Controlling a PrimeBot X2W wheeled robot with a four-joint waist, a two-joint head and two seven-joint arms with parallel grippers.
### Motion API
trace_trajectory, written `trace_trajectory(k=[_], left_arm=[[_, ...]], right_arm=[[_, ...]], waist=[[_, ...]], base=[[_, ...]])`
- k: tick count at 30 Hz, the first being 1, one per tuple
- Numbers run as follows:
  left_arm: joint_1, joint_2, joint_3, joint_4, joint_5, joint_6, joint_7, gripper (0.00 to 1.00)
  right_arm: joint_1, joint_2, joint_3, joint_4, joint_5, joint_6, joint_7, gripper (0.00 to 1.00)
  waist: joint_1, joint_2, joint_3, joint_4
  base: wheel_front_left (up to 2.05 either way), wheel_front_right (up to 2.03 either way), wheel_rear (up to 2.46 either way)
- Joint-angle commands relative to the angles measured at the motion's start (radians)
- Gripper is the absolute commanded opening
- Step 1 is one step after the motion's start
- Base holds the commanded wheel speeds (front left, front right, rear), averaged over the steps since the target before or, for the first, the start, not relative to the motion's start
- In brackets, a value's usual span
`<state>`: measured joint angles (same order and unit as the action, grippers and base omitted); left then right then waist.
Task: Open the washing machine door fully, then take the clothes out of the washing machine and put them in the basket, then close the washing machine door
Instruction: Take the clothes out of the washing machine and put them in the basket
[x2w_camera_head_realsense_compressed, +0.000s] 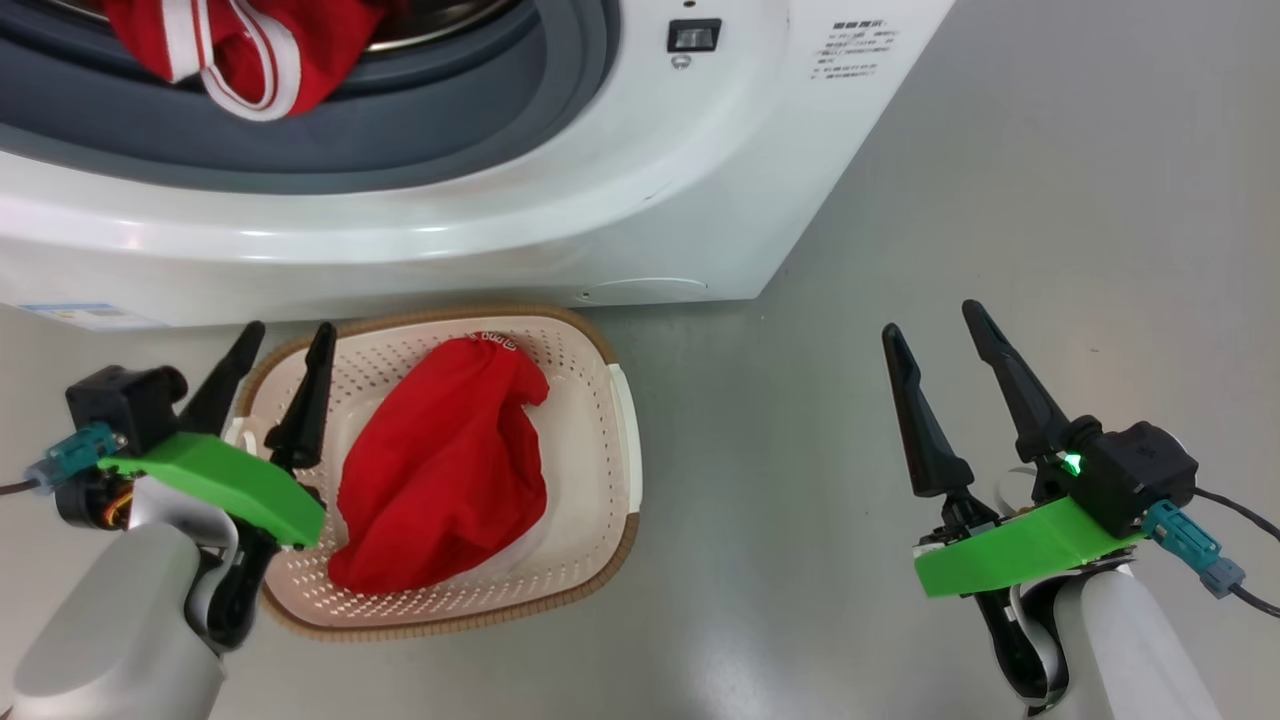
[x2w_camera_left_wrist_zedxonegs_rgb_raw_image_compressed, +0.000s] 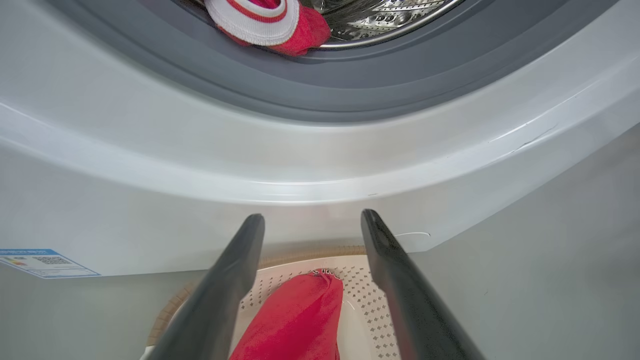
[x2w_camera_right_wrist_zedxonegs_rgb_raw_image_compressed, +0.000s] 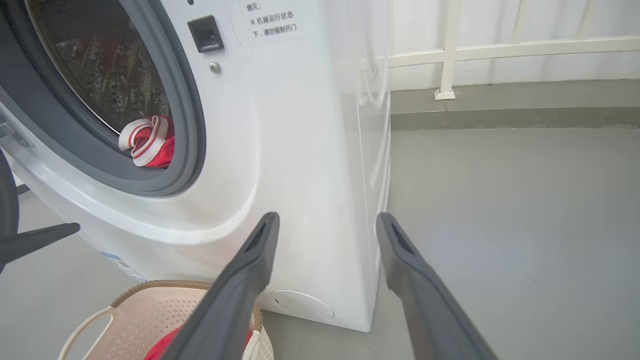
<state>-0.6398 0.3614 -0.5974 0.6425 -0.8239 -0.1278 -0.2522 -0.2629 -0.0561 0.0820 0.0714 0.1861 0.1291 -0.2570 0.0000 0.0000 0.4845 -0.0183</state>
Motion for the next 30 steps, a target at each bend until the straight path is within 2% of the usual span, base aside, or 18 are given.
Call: trace_trajectory(k=[1,11,23,30], left_arm=[[0.022,0.034,0.061,-0.038,0.032,-0.003,-0.009,1.0],[0.111,0.019,0.193,-0.164,0.148,-0.003,-0.009,1.0],[0.297,-0.019,0.345,-0.316,0.26,-0.003,-0.009,1.0],[0.418,-0.047,0.41,-0.379,0.305,-0.003,-0.01,1.0]], right_arm=[[0.03,0.006,0.02,-0.019,-0.003,0.002,-0.005,1.0],[0.055,0.006,0.012,-0.011,-0.005,0.002,-0.005,1.0],[0.125,0.004,-0.002,0.013,-0.004,0.002,-0.005,1.0],[0.173,-0.02,0.002,0.027,0.019,0.002,-0.005,1.0]], waist=[[0.0,0.0,-0.012,0.005],[0.0,0.0,-0.064,0.01],[0.0,0.0,-0.19,0.024],[0.0,0.0,-0.263,0.031]], base=[[0.0,0.0,0.0],[0.0,0.0,0.0],[0.0,0.0,0.0],[0.0,0.0,0.0]])
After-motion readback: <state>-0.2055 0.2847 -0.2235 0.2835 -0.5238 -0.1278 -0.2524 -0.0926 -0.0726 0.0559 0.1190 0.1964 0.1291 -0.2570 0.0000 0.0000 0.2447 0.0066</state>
